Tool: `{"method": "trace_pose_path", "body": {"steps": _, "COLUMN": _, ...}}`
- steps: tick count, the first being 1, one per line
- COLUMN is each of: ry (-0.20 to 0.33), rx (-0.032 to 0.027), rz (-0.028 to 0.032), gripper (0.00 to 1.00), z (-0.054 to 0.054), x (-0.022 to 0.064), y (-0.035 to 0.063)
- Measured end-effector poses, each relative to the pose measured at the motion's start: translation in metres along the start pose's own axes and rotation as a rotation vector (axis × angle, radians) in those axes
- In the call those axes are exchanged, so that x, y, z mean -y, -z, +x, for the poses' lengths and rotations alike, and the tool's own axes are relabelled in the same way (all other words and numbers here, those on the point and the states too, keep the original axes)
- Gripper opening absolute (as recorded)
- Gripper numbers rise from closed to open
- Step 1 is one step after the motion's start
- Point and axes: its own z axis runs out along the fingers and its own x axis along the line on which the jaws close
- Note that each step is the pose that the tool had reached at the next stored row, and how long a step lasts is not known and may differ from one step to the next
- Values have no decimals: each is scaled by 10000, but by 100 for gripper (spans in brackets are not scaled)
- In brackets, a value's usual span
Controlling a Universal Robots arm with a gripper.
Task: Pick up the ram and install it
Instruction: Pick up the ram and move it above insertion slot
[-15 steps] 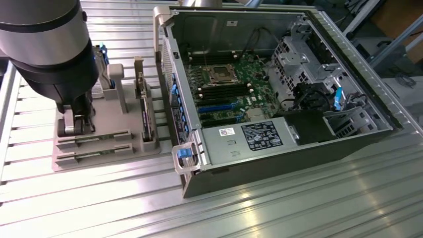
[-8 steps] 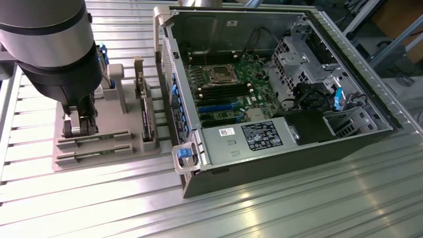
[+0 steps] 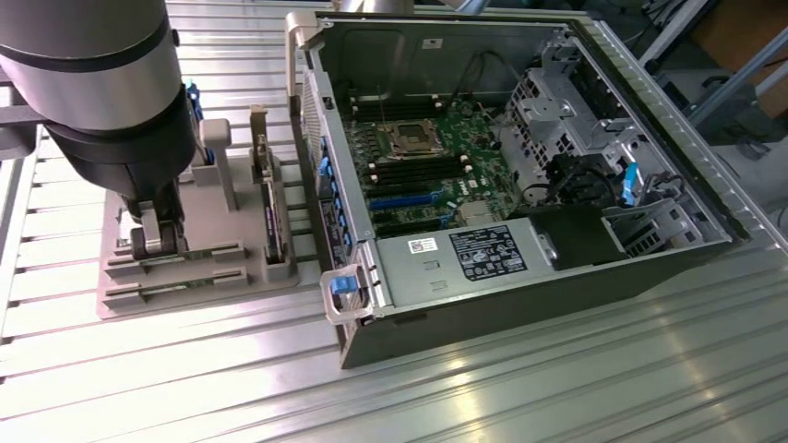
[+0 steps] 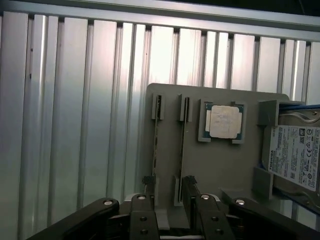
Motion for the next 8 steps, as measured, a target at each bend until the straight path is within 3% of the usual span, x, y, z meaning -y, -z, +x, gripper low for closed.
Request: {"method": "trace_pose_path", "body": {"steps": 8, "ry": 10, "rx": -30, "rz": -3, "gripper": 36, "z": 80, "x": -3, "y": -68}}
